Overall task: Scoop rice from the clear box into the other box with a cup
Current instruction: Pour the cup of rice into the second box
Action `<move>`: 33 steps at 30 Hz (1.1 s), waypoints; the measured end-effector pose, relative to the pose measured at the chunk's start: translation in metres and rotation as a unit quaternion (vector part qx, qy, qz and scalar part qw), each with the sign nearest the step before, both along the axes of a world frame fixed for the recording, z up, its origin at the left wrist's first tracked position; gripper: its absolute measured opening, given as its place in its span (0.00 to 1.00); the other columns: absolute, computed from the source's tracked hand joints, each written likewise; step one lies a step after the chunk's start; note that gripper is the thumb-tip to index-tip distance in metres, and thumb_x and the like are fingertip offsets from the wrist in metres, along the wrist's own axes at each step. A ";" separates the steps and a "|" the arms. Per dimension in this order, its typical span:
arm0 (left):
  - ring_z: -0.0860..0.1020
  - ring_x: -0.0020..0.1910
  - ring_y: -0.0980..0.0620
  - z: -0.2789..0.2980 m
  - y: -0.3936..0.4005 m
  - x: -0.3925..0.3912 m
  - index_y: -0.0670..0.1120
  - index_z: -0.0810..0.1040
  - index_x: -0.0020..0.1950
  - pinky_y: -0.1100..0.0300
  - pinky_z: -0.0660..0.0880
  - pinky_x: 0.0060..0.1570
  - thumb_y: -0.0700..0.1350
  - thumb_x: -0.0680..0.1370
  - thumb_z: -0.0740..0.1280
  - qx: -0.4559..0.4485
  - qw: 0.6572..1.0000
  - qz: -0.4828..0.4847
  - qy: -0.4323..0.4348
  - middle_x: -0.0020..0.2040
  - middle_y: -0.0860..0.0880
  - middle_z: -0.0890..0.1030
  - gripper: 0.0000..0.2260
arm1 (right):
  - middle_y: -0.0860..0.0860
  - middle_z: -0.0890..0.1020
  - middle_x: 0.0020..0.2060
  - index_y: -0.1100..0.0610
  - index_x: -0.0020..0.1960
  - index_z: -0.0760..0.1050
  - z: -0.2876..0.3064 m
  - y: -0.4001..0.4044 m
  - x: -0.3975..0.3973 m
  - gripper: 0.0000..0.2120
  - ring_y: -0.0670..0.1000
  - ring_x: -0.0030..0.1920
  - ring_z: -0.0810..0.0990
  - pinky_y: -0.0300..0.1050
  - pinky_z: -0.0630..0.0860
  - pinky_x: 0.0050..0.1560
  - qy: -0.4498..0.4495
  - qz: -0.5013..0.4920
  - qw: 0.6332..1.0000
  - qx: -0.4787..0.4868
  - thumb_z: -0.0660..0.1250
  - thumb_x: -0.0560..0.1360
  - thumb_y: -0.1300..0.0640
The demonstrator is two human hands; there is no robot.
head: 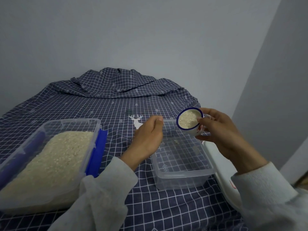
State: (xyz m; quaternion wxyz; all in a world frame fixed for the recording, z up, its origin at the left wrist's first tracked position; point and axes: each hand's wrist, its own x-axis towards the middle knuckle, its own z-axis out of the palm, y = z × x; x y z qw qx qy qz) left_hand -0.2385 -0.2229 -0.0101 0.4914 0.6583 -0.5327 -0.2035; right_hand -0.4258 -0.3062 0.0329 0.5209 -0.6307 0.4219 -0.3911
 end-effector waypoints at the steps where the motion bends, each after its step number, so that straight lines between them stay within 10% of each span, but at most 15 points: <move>1: 0.72 0.47 0.64 0.000 -0.001 0.000 0.58 0.71 0.58 0.57 0.67 0.55 0.59 0.80 0.48 -0.001 1.000 0.001 0.001 0.45 0.61 0.74 0.15 | 0.55 0.78 0.59 0.52 0.65 0.74 0.000 -0.001 0.001 0.16 0.57 0.54 0.80 0.55 0.83 0.50 0.005 -0.003 1.000 -0.011 0.64 0.78 0.63; 33: 0.72 0.51 0.58 0.000 0.000 0.003 0.55 0.72 0.55 0.54 0.66 0.58 0.60 0.80 0.48 0.007 1.000 0.001 0.009 0.49 0.57 0.74 0.17 | 0.52 0.68 0.61 0.48 0.65 0.74 -0.005 -0.005 0.011 0.19 0.50 0.53 0.76 0.54 0.78 0.59 0.068 -0.095 0.972 -0.203 0.68 0.76 0.60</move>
